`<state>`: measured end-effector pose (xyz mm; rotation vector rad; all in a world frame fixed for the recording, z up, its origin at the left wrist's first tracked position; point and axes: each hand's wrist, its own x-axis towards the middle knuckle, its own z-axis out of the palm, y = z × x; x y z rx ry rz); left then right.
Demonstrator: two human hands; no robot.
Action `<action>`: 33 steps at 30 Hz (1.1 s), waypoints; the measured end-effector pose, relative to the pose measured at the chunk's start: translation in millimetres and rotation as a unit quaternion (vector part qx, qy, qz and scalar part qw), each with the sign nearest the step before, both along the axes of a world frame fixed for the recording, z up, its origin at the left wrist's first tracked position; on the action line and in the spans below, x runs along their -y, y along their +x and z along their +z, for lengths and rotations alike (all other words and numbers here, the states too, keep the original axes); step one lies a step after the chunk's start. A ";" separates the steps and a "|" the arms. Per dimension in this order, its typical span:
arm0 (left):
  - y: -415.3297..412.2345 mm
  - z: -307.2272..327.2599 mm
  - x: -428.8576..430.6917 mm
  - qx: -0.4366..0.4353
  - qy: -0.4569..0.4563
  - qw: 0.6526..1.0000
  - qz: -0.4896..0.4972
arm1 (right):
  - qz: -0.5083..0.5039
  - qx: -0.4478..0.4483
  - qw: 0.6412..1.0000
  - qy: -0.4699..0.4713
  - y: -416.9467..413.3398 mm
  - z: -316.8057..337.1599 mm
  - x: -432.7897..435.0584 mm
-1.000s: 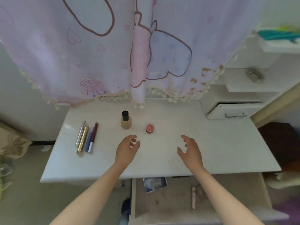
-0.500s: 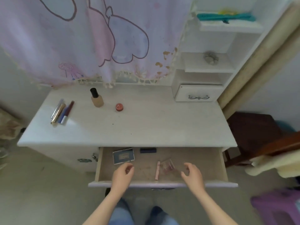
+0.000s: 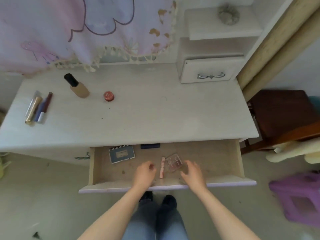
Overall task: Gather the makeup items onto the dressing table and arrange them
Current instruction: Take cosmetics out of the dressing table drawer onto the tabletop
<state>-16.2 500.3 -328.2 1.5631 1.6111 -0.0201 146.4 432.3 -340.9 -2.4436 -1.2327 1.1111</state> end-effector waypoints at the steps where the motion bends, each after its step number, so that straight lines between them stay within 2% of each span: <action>1: 4.9 -6.2 -3.9 -0.013 -0.006 1.000 -0.006 | 0.006 -0.008 1.000 -0.010 -0.7 -4.4 -4.8; 8: 17.9 -52.0 -16.2 -0.067 -0.040 0.996 -0.043 | 0.013 -0.013 0.998 -0.053 -8.8 -39.7 -31.6; 13: 29.4 -72.5 -22.6 -0.089 -0.066 0.992 -0.058 | 0.029 0.029 0.996 -0.076 -10.6 -57.0 -53.5; 20: 44.6 -86.1 -23.2 -0.171 -0.046 0.981 -0.076 | -0.004 0.021 0.994 -0.111 -12.6 -68.6 -64.1; 29: 18.0 -75.3 -30.2 -0.132 -0.002 0.989 -0.065 | 0.067 0.110 0.981 -0.146 -29.1 -73.3 -73.4; 33: -3.2 -60.1 -22.8 -0.124 0.010 0.992 -0.025 | 0.084 0.090 0.981 -0.152 -26.4 -69.0 -73.6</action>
